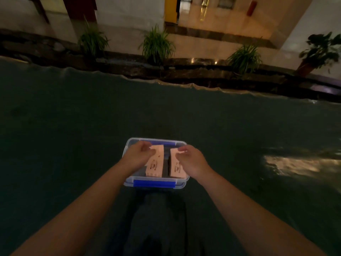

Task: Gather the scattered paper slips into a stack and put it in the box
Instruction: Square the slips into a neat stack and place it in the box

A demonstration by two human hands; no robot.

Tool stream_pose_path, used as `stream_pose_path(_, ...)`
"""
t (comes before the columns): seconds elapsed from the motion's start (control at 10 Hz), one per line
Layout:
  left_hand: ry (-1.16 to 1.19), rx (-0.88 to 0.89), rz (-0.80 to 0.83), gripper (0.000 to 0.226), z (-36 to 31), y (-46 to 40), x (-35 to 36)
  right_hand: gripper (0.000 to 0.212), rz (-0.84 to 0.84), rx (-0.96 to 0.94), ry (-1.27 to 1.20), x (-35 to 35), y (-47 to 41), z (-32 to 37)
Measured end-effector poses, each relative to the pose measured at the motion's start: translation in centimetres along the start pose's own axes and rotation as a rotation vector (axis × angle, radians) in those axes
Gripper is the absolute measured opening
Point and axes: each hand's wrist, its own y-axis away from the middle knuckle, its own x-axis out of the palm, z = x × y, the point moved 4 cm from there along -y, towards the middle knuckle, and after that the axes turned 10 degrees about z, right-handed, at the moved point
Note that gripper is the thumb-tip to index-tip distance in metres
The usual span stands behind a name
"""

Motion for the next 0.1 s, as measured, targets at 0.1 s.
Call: stream_pose_path(0.1,-0.168,0.160,0.003,0.026,-3.25,2.25,-0.11,0.014,-0.041,-0.073,0.059,-4.24,3.65,0.14)
